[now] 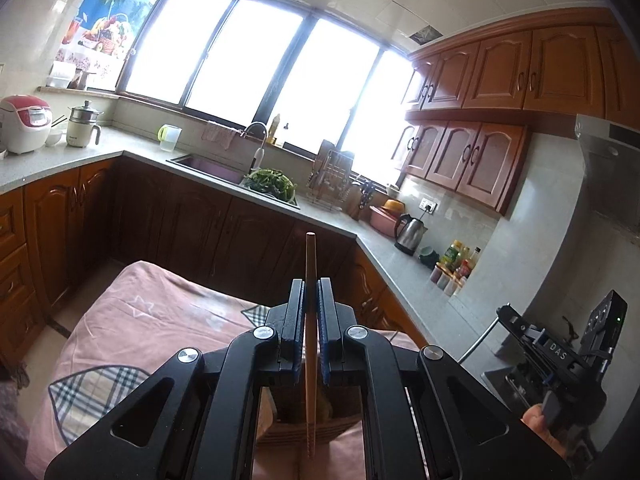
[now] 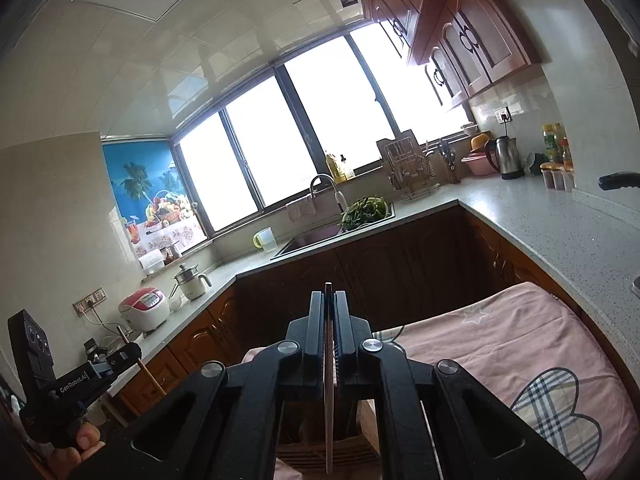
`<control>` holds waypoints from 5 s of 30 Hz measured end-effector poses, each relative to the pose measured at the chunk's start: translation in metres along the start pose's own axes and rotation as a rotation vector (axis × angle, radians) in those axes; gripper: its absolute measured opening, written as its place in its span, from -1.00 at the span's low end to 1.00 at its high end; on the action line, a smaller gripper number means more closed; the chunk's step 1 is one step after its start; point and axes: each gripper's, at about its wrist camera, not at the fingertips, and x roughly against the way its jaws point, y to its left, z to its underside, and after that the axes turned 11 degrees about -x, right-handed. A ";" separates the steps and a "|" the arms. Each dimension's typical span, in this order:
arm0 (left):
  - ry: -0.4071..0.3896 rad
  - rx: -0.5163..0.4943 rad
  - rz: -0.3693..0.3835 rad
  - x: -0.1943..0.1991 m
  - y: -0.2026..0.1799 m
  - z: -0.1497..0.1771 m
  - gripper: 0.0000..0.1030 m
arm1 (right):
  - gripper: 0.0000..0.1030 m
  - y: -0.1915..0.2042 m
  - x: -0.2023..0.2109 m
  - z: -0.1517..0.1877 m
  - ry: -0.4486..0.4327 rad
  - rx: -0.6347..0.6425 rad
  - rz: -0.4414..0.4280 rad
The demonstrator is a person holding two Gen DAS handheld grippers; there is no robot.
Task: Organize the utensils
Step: 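Lift both held chopsticks and carry them over the wooden holder, then open both tools to drop the chopsticks into the holder, then lower both tools back toward the remaining utensils on the table, then close right tool on a steel chopstick while left tool reaches toward red-patterned chopsticks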
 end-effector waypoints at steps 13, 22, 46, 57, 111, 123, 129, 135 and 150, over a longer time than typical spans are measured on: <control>-0.024 0.029 -0.091 -0.058 0.019 0.026 -0.90 | -0.92 -0.018 -0.059 0.011 -0.020 -0.012 0.019; 0.092 0.044 -0.093 -0.097 0.027 0.072 -0.89 | -0.92 -0.044 -0.090 0.053 0.041 -0.046 0.042; 0.190 -0.023 -0.082 -0.105 0.012 0.086 -0.87 | -0.80 -0.049 -0.098 0.065 0.134 -0.067 0.067; 0.214 0.014 -0.105 -0.073 0.017 0.093 0.30 | 0.58 -0.055 -0.055 0.058 0.104 -0.127 0.039; 0.523 -0.081 -0.066 0.039 -0.028 0.213 0.62 | 0.52 -0.104 0.117 0.190 0.315 -0.102 0.264; 0.589 -0.134 -0.058 -0.006 -0.035 0.216 0.31 | -0.10 -0.114 0.081 0.195 0.406 -0.062 0.314; 0.638 -0.166 -0.054 -0.034 -0.039 0.222 0.24 | -0.40 -0.121 0.051 0.199 0.483 -0.029 0.348; 0.684 -0.204 -0.049 -0.057 -0.043 0.228 0.16 | -0.67 -0.125 0.024 0.211 0.569 0.045 0.406; 0.755 -0.252 -0.049 -0.096 -0.047 0.245 0.02 | -0.80 -0.125 -0.001 0.216 0.619 0.134 0.438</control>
